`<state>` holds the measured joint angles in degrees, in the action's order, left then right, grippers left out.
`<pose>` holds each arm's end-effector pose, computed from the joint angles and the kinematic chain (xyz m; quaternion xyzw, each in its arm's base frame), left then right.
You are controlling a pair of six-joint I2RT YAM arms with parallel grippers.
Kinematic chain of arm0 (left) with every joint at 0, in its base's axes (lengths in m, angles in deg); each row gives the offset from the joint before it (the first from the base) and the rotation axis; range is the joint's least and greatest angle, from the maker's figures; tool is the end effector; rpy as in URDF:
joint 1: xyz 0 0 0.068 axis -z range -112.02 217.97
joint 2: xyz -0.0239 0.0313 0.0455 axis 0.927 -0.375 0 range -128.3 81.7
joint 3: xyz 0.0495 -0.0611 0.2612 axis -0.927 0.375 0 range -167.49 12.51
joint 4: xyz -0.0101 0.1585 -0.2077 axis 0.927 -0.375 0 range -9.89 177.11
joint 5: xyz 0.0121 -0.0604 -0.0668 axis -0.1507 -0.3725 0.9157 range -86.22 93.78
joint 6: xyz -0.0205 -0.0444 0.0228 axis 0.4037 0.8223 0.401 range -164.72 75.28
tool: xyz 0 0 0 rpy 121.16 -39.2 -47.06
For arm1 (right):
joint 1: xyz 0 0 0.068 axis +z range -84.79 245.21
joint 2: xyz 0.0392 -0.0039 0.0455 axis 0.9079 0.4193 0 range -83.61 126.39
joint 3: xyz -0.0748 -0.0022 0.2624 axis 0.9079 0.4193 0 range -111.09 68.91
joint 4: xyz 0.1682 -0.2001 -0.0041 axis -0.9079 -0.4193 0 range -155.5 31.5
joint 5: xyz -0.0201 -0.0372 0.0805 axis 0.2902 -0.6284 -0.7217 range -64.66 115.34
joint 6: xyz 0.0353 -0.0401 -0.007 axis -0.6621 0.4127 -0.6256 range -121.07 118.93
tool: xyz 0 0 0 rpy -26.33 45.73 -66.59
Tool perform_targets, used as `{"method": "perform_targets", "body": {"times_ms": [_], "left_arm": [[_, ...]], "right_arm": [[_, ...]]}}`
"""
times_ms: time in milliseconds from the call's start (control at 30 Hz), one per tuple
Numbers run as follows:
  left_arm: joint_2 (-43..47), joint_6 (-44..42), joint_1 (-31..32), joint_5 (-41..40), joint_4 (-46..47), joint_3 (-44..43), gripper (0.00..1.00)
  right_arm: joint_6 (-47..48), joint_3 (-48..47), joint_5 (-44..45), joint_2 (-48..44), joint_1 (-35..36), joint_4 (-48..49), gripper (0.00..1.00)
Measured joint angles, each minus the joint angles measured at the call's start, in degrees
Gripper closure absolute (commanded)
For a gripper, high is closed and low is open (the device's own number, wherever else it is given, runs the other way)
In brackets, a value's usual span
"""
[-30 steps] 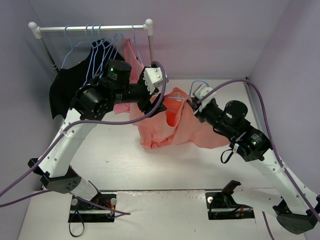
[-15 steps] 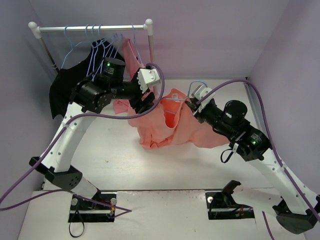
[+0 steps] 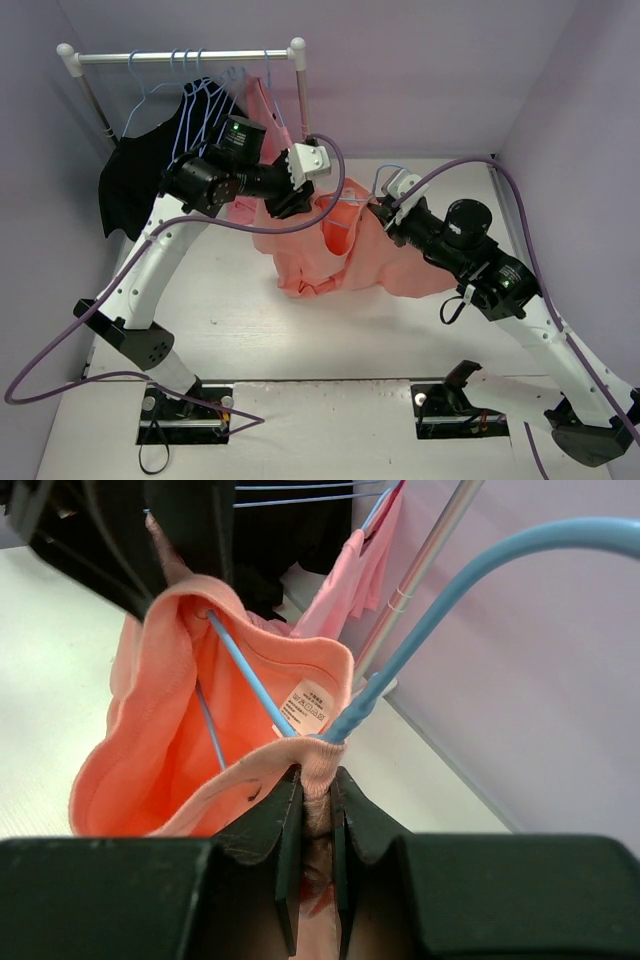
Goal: Place the t-shirt on the hanger
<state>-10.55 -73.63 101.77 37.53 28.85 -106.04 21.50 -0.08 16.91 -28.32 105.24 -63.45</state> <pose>0.2478 -0.1896 0.4848 0.5556 0.6414 -0.2734 0.4529 0.1507 0.1336 0.4636 -0.3850 0.5258 0.1622 0.7409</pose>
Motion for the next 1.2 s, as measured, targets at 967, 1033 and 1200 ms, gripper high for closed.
{"method": "perform_targets", "body": {"times_ms": [967,1033,1200], "left_arm": [[3.6,-3.7,-1.3,0.2,0.1,5.7,0.47],[3.6,-3.7,-1.3,1.3,0.1,5.6,0.47],[2.6,-3.7,-1.3,3.5,0.1,4.7,0.48]], "right_arm": [[-0.3,0.0,-1.8,0.4,0.0,-0.4,1.00],[-0.3,0.0,-2.1,0.4,0.0,-0.4,1.00],[-0.3,0.0,-2.9,0.4,0.0,-0.4,1.00]]}}
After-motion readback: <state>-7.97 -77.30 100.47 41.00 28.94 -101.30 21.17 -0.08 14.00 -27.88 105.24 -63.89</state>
